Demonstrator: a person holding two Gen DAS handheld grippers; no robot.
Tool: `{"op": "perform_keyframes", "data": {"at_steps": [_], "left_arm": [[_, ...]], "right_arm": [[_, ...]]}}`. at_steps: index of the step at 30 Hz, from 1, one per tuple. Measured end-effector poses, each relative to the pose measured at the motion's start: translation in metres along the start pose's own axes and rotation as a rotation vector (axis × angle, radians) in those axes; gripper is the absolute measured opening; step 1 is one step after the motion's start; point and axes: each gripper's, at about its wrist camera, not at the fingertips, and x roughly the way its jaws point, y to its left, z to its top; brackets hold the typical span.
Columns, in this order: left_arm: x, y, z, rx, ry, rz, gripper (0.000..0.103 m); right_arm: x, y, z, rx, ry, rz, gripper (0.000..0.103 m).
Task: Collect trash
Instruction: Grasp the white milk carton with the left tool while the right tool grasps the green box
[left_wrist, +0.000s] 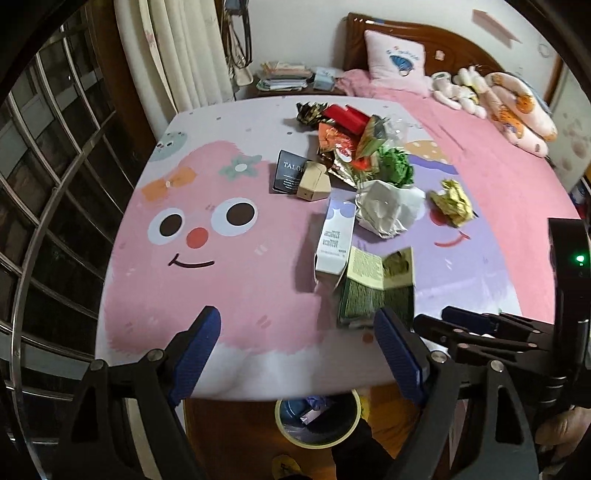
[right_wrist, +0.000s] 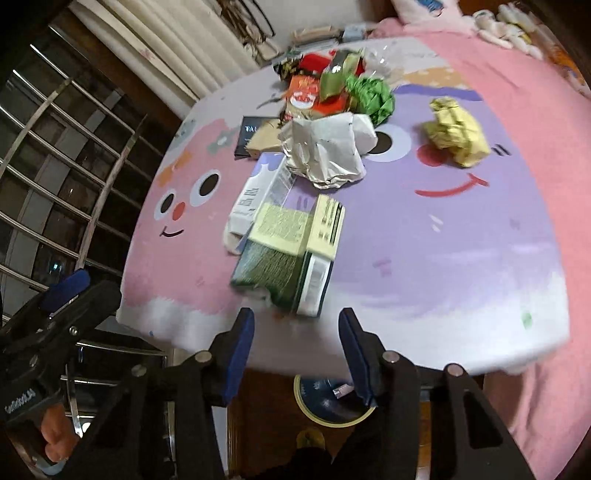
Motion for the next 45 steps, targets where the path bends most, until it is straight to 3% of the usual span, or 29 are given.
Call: {"op": "perform_keyframes", "data": {"at_steps": [6,9,11,33,36,43,45], "left_arm": [[0.028,-0.01,0.017,-0.037,0.03,0.038,0.084],[0.034,-0.01,0.023,-0.051,0.039,0.049,0.084],[0.039,-0.011,0.026,-0.06,0.045,0.056,0.084],[0.122,-0.034,0.066,-0.001,0.146,0.027,0.083],[0.137,-0.034,0.068,-0.002,0.181,0.012,0.072],[0.158,-0.033,0.071,-0.028,0.227,-0.013,0.059],[0.161,-0.033,0.072,-0.036,0.24,-0.025,0.045]], "right_arm": [[0.041,-0.017,0.03,0.006,0.082,0.069,0.047],[0.053,-0.02,0.037,0.002,0.116,0.107,0.03],[0.058,-0.021,0.04,-0.002,0.122,0.135,0.029],[0.015,-0.062,0.057,-0.059,0.053,0.088,0.025],[0.012,-0.067,0.055,-0.053,0.049,0.08,0.025],[0.012,-0.077,0.051,-0.04,0.052,0.074,0.025],[0.012,-0.079,0.05,-0.039,0.052,0.074,0.025]]}}
